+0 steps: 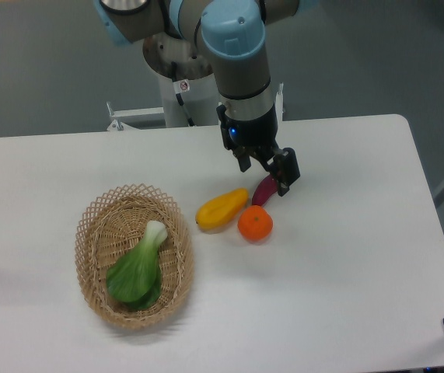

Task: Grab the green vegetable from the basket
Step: 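Move the gripper over the basket above the green bok choy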

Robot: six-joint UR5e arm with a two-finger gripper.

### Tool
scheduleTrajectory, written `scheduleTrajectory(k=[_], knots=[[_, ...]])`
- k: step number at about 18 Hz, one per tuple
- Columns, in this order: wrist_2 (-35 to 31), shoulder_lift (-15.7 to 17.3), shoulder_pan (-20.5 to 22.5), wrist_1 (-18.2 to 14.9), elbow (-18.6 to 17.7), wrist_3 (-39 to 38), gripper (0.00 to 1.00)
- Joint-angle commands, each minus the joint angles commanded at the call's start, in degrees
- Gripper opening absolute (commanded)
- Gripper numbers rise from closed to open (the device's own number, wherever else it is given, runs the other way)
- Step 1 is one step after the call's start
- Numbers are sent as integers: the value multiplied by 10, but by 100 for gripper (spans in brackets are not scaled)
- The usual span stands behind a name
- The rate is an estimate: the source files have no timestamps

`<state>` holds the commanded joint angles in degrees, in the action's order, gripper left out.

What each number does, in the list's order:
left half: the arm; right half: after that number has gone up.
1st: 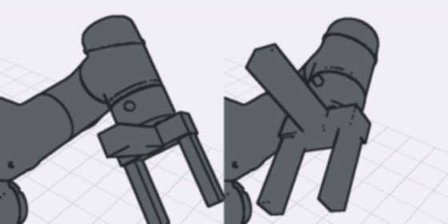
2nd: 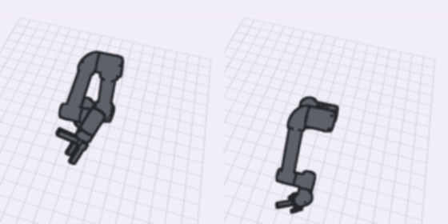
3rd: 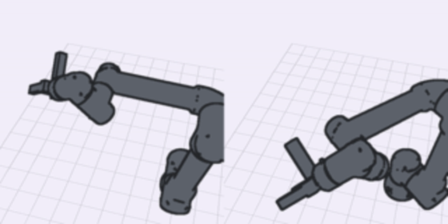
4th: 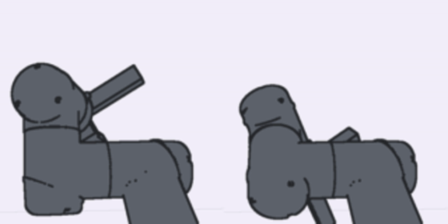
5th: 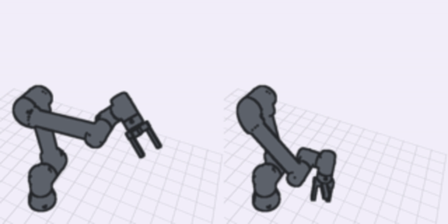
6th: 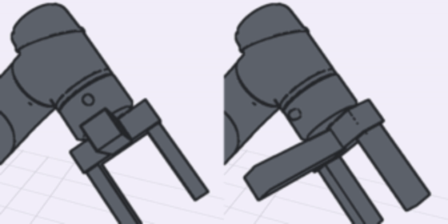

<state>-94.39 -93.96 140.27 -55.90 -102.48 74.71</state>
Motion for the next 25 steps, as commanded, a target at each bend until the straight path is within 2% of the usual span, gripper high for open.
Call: scheduleTrajectory(k=[7, 9, 12, 14, 16, 19, 22, 25], knots=[[3, -1, -3, -3, -3, 1, 100], [34, -1, -6, 0, -24, -9, 100], [46, 3, -15, 25, -48, -131, 100], [54, -1, -37, 27, -54, -211, 100], [55, -13, -68, 30, -57, -289, 100], [51, -40, -101, 32, -61, -358, 100], [51, -78, -141, 40, -62, -376, 100], [51, -109, -163, 47, -64, -384, 100]])
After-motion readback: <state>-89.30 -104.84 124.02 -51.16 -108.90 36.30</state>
